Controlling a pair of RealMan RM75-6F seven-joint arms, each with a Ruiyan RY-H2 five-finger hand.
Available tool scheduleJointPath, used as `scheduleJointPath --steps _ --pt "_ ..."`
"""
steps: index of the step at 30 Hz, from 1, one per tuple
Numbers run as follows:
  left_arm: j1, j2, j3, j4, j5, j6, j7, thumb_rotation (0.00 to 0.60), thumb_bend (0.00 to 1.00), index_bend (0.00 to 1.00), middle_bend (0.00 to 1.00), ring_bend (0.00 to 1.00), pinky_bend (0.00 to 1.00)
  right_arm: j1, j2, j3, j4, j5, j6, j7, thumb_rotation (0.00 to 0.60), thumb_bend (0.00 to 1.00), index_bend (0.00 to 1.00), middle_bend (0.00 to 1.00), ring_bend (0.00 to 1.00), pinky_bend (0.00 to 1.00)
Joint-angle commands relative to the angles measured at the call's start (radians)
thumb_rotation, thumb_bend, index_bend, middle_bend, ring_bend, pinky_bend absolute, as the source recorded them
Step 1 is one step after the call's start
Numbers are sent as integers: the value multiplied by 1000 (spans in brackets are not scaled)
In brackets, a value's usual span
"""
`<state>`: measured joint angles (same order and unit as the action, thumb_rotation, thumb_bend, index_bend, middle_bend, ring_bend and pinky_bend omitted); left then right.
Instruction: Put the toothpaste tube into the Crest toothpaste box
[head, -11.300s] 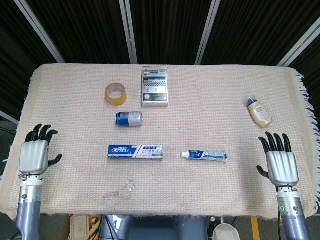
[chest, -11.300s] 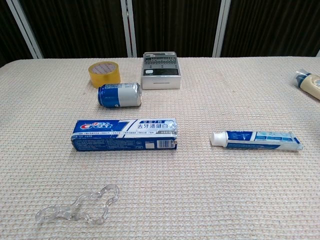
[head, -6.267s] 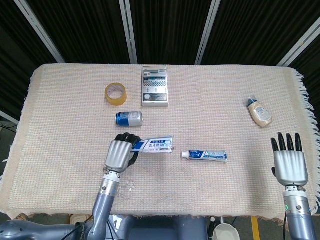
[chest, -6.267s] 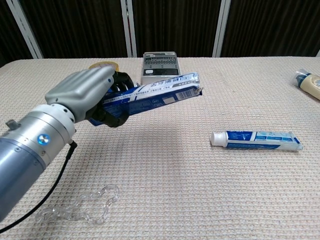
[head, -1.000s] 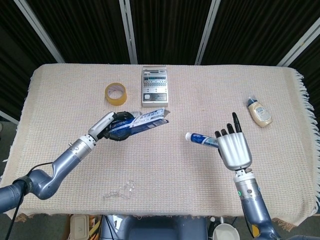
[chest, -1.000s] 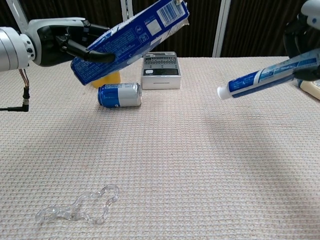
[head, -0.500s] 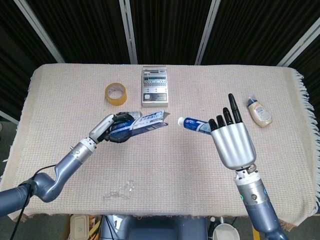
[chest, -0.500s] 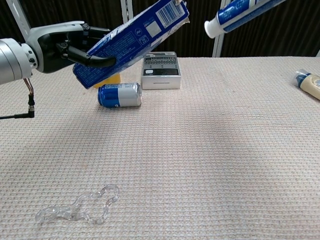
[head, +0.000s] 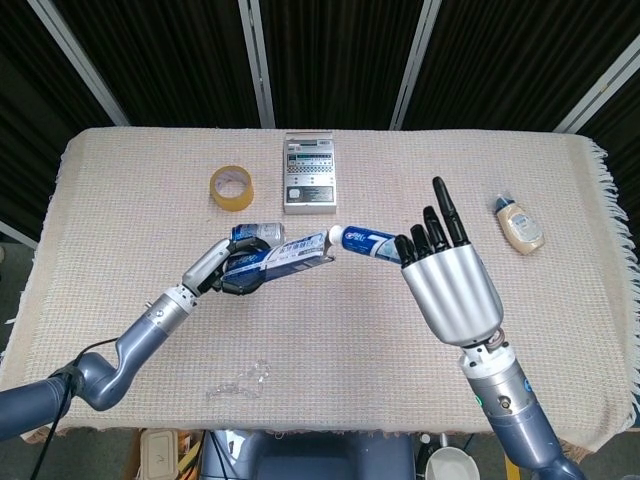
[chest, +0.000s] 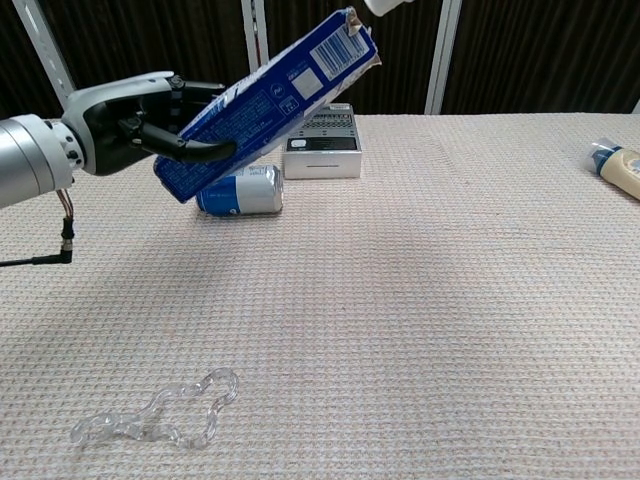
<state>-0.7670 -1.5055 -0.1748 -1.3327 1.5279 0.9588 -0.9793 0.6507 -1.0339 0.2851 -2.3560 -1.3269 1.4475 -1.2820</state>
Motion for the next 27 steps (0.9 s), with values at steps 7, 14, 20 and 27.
scheduleJointPath --steps 7,14,20,27 --pt "-2 -31 7 29 3 47 -11 600 395 382 352 235 289 9 0 3 0 -21 -15 11 600 560 665 617 320 0" --pt "1 -24 10 28 -6 64 -5 600 395 390 352 235 290 -7 -4 -13 0 -22 -7 4 600 560 665 617 320 0" --pt "1 -22 15 24 -10 69 -1 600 395 392 352 235 289 -11 5 -12 0 -14 -12 15 600 560 669 617 320 0" --pt "-8 -37 10 23 -14 78 27 600 395 395 346 231 290 -6 -16 -30 0 -22 -33 15 600 560 670 617 320 0"
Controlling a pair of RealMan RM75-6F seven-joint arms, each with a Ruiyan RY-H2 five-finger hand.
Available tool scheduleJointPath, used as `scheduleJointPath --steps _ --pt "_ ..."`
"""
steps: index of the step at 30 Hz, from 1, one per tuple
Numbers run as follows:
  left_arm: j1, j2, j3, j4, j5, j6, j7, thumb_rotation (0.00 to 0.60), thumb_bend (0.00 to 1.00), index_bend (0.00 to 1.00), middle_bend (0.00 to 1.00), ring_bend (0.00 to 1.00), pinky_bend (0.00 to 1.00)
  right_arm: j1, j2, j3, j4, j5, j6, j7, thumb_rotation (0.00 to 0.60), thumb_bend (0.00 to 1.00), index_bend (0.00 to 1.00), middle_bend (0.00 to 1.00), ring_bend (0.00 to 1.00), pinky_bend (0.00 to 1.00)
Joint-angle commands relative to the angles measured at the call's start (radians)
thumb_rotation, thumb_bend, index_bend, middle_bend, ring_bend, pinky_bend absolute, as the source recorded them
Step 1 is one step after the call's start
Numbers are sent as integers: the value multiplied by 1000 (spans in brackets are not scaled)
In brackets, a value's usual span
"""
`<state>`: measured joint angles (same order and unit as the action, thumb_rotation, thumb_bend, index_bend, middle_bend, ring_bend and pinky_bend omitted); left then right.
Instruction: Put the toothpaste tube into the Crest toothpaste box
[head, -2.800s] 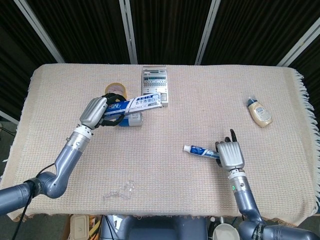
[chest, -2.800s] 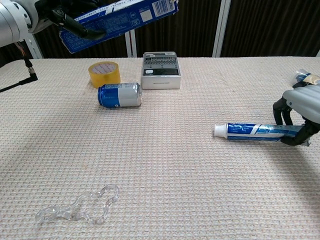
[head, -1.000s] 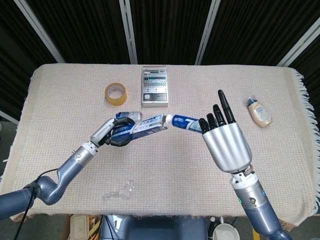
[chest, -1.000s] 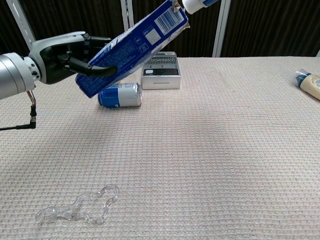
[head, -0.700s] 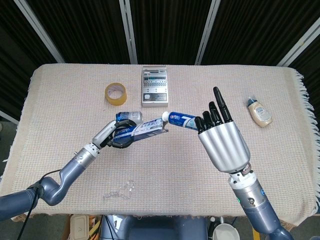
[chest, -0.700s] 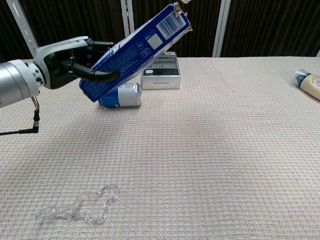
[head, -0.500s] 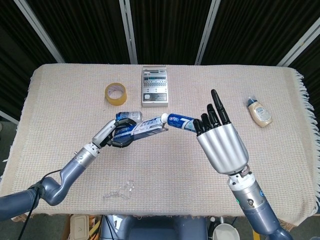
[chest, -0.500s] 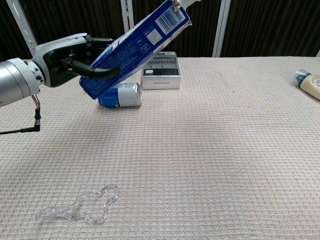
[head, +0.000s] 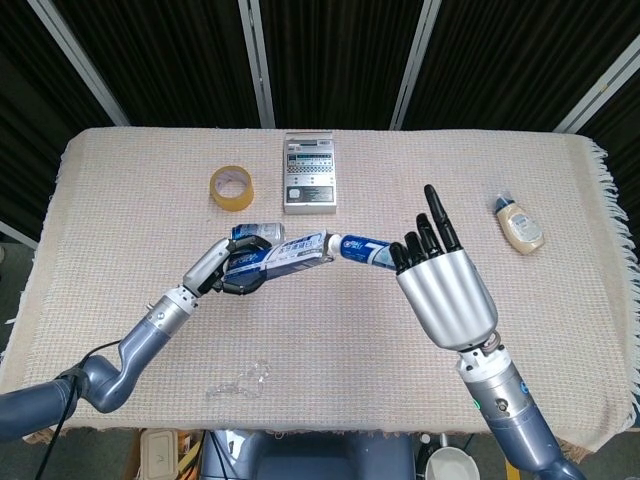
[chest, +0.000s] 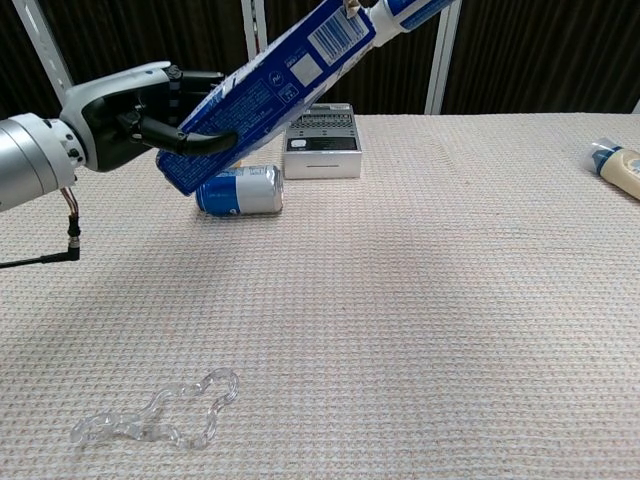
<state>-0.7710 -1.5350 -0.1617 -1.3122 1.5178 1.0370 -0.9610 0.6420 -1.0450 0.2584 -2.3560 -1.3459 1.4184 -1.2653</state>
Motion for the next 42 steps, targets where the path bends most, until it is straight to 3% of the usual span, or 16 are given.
scheduleJointPath --steps 1,17,26,42 --pt "-6 -12 -5 2 -7 0 11 600 395 396 345 230 290 4 -11 -4 0 -5 -6 0 600 560 670 617 321 0" --pt "-47 -100 -13 37 0 9 66 600 395 406 338 223 290 16 -52 3 0 18 -19 31 600 560 670 617 321 0" --pt "-65 -156 -25 67 8 41 85 600 395 414 338 223 290 19 -75 -18 0 46 -48 88 600 560 670 617 320 0" --pt "-74 -197 -33 49 6 76 111 600 395 436 355 223 290 35 -103 -41 0 103 -52 41 600 560 670 617 320 0"
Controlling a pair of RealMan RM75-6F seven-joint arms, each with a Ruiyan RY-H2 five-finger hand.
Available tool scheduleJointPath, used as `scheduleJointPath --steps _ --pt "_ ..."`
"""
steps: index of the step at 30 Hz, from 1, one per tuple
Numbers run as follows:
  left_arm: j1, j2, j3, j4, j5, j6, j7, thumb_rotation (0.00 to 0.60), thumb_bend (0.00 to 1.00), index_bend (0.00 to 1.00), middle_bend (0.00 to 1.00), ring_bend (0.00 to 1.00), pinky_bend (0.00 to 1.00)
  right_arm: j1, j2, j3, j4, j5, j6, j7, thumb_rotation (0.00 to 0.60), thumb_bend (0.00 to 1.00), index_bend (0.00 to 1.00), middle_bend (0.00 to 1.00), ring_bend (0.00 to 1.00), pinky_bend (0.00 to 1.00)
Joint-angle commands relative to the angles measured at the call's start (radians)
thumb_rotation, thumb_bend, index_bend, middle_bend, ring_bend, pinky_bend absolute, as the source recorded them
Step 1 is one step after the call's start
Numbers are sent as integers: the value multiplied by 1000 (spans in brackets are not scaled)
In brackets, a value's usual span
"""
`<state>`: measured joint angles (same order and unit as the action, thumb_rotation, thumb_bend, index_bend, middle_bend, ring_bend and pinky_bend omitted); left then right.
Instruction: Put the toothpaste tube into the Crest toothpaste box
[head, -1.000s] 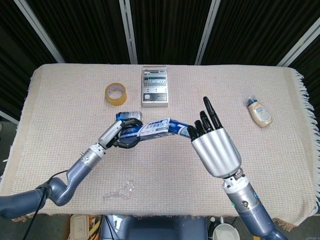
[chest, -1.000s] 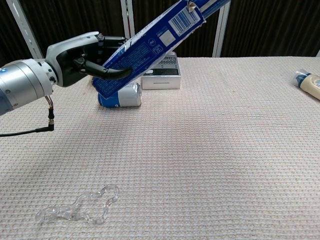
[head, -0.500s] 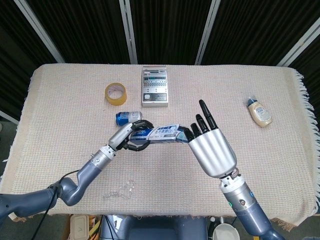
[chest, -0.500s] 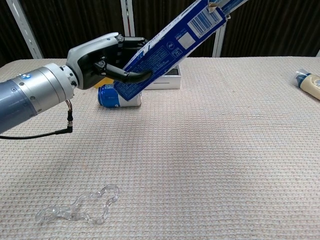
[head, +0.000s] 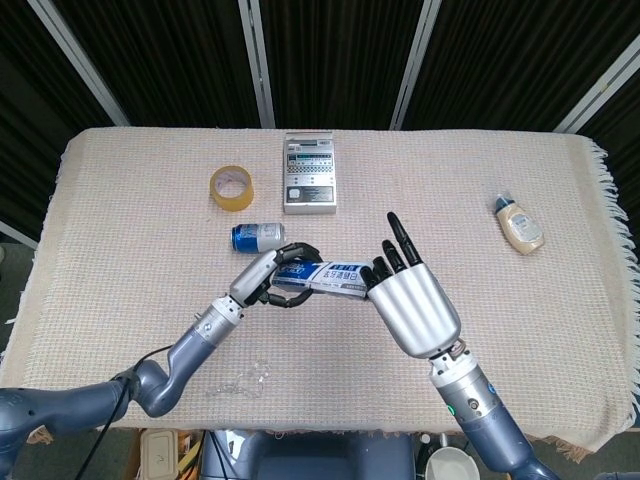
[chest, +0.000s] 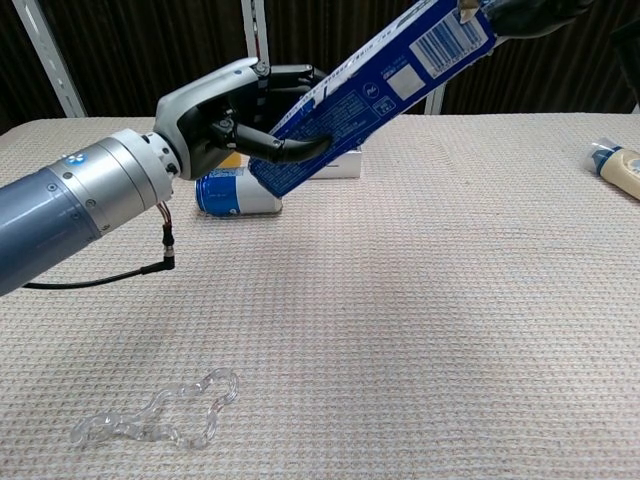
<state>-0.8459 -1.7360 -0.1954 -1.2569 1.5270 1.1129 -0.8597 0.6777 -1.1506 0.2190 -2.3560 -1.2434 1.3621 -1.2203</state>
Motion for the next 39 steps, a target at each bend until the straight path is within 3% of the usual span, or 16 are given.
scheduleJointPath --steps 1,24,32,35,39 --pt "-2 4 -3 -5 -7 -5 12 600 395 435 355 223 290 -1 6 -2 0 -3 7 -8 600 560 670 617 321 0" --pt "11 1 -11 -8 -15 30 -13 600 395 438 356 223 290 -7 49 2 0 -51 22 -10 600 560 643 595 320 0" --pt "19 9 -6 -12 -18 32 -14 600 395 439 357 223 290 3 34 -4 0 -46 18 -50 600 553 426 413 259 0" --pt "19 10 -4 -13 -15 34 -14 600 395 439 357 223 290 5 34 -1 0 -48 28 -84 600 472 297 244 195 0" --pt "22 10 -5 -14 -14 42 -16 600 395 441 358 223 290 7 30 3 0 -55 47 -136 600 409 266 173 173 0"
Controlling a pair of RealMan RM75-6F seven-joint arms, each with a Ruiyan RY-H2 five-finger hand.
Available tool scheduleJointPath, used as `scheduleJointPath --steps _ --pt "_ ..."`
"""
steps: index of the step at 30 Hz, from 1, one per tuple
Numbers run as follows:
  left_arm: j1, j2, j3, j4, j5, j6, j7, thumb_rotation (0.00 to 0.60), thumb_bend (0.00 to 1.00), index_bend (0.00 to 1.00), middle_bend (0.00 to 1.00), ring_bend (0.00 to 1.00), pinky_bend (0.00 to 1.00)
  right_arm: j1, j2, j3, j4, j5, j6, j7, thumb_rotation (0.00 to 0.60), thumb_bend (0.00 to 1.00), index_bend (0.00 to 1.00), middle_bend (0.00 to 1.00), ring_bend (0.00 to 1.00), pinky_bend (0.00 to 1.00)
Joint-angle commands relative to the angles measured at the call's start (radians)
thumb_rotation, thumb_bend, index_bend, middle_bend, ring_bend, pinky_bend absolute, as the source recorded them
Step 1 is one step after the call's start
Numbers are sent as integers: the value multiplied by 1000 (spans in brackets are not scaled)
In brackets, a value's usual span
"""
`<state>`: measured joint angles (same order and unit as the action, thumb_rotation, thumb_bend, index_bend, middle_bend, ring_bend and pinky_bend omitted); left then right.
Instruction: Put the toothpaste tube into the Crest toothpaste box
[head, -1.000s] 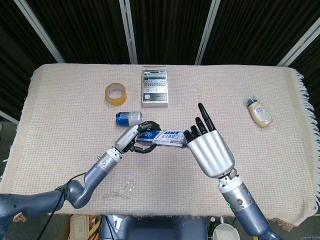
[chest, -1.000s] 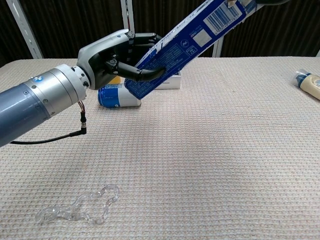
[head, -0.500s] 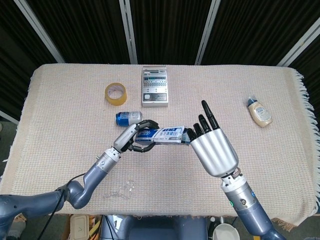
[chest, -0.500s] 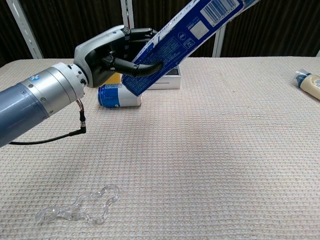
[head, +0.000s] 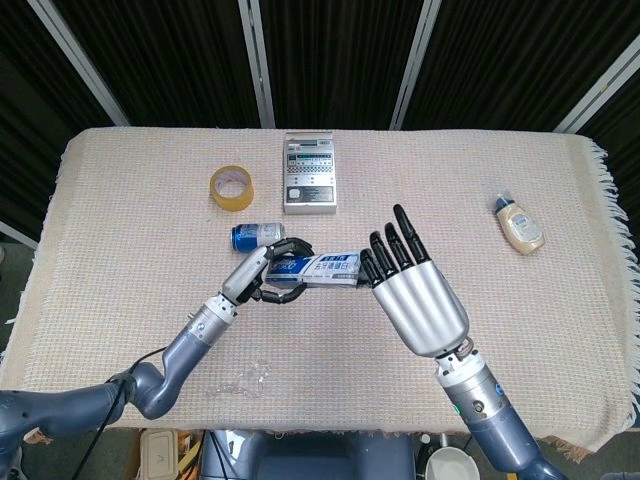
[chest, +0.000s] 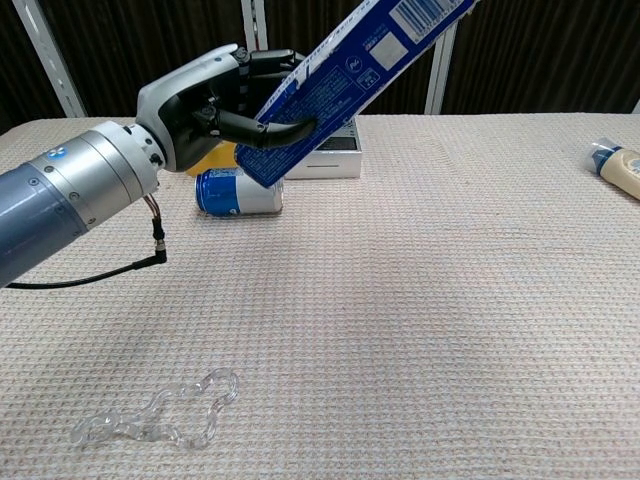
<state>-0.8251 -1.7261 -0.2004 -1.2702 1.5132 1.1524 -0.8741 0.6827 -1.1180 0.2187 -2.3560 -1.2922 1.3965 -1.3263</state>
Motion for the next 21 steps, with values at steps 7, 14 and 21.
scheduleJointPath --steps 7,14,21 --pt "7 0 -2 -1 3 18 -18 600 395 443 360 223 290 -2 -2 12 0 -24 46 -95 600 407 263 155 169 0" --pt "29 33 -14 -45 13 67 -49 600 395 446 366 223 290 -61 48 27 0 -52 146 -125 600 405 258 138 163 0" --pt "85 190 -25 -250 39 132 -345 600 395 439 372 231 290 -185 86 -19 108 -180 243 129 600 404 258 139 162 0"
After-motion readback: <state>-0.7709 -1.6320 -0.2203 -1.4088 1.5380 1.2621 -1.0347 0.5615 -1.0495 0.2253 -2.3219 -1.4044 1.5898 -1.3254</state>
